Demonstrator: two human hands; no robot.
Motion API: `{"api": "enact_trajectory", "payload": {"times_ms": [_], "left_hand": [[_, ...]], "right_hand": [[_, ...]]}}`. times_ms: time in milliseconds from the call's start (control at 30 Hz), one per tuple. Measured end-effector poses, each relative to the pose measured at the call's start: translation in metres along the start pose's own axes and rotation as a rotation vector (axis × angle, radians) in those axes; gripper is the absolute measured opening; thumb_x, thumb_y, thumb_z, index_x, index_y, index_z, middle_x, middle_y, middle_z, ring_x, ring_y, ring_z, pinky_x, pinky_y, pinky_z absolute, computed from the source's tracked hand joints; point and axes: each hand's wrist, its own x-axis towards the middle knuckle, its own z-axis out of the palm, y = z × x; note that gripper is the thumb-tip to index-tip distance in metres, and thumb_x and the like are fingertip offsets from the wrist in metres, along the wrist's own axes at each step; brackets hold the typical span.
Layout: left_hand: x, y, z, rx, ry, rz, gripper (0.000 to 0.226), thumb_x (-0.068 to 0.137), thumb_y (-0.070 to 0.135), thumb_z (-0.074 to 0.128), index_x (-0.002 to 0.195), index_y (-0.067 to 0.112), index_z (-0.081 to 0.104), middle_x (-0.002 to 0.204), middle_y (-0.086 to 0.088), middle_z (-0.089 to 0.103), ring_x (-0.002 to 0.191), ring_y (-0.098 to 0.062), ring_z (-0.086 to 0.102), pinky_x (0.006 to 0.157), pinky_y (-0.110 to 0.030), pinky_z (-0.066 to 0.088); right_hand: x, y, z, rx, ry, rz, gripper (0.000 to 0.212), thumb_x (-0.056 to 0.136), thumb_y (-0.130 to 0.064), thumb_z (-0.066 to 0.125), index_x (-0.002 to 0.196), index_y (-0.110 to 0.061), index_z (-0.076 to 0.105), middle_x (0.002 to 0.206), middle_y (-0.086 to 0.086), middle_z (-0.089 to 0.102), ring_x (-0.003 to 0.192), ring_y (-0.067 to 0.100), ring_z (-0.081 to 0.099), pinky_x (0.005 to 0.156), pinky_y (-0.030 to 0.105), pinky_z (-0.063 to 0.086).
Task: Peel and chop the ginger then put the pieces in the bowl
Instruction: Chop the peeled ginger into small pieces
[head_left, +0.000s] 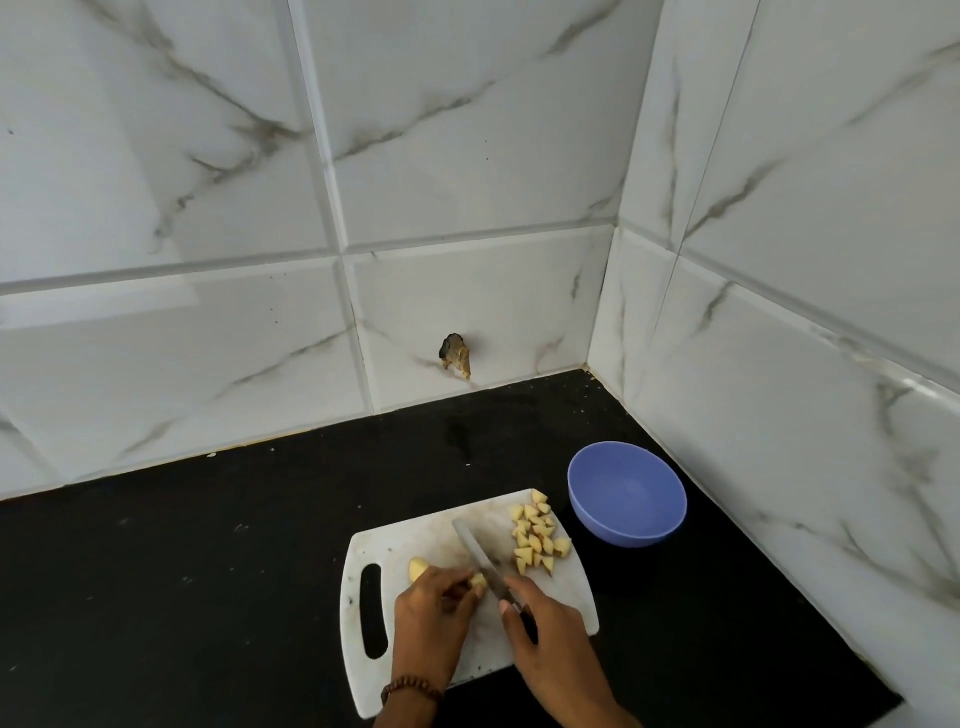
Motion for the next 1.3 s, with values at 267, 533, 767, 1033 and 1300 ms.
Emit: {"api": "enact_trajectory", "payload": {"times_ms": [267, 533, 767, 1033, 1300], "left_hand": [[0.001, -0.001, 0.001, 0.058, -0.021, 0.013, 0.016, 0.08, 0.027, 0.075, 0.095, 0.022, 0.075, 0.088, 0.016, 0.067, 0.077, 0.003, 0.063, 0.073, -0.002, 0.045], [0.005, -0.003, 0.004, 0.094, -0.04, -0.023, 0.018, 0.083, 0.029, 0.072, 0.099, 0.022, 0.074, 0.09, 0.017, 0.063, 0.079, 0.003, 0.06, 0.072, 0.001, 0.041], [0.005, -0.002, 0.0, 0.101, -0.045, 0.005, 0.017, 0.082, 0.025, 0.073, 0.099, 0.022, 0.074, 0.094, 0.012, 0.066, 0.081, 0.002, 0.061, 0.073, -0.003, 0.045], [0.002, 0.003, -0.003, 0.103, -0.047, -0.008, 0.018, 0.084, 0.025, 0.071, 0.101, 0.021, 0.073, 0.096, 0.009, 0.065, 0.081, 0.002, 0.059, 0.073, -0.005, 0.045], [-0.003, 0.004, -0.001, 0.154, -0.042, 0.018, 0.014, 0.085, 0.027, 0.069, 0.098, 0.023, 0.075, 0.095, 0.01, 0.068, 0.076, 0.005, 0.055, 0.067, -0.001, 0.037]], "right_hand": [[0.0, 0.002, 0.005, -0.161, -0.016, 0.014, 0.048, 0.103, -0.035, 0.042, 0.15, -0.035, 0.034, 0.13, -0.009, 0.06, 0.117, 0.003, 0.054, 0.101, 0.02, 0.044], [0.009, -0.008, 0.007, -0.415, -0.19, 0.11, 0.059, 0.105, -0.034, 0.037, 0.155, -0.039, 0.006, 0.13, 0.005, 0.051, 0.115, 0.017, 0.054, 0.095, 0.03, 0.044], [-0.001, -0.003, 0.006, -0.525, -0.246, 0.159, 0.073, 0.1, -0.025, 0.05, 0.155, -0.038, 0.004, 0.131, 0.004, 0.05, 0.115, 0.019, 0.054, 0.097, 0.034, 0.045], [-0.046, 0.003, -0.01, -0.506, -0.079, 0.04, 0.06, 0.103, -0.023, 0.043, 0.155, -0.032, 0.014, 0.114, 0.001, 0.057, 0.098, 0.015, 0.058, 0.082, 0.031, 0.053], [-0.06, -0.006, -0.032, -0.452, -0.034, -0.011, 0.047, 0.103, -0.032, 0.039, 0.15, -0.033, 0.033, 0.111, 0.001, 0.061, 0.095, 0.015, 0.061, 0.081, 0.032, 0.054]]}}
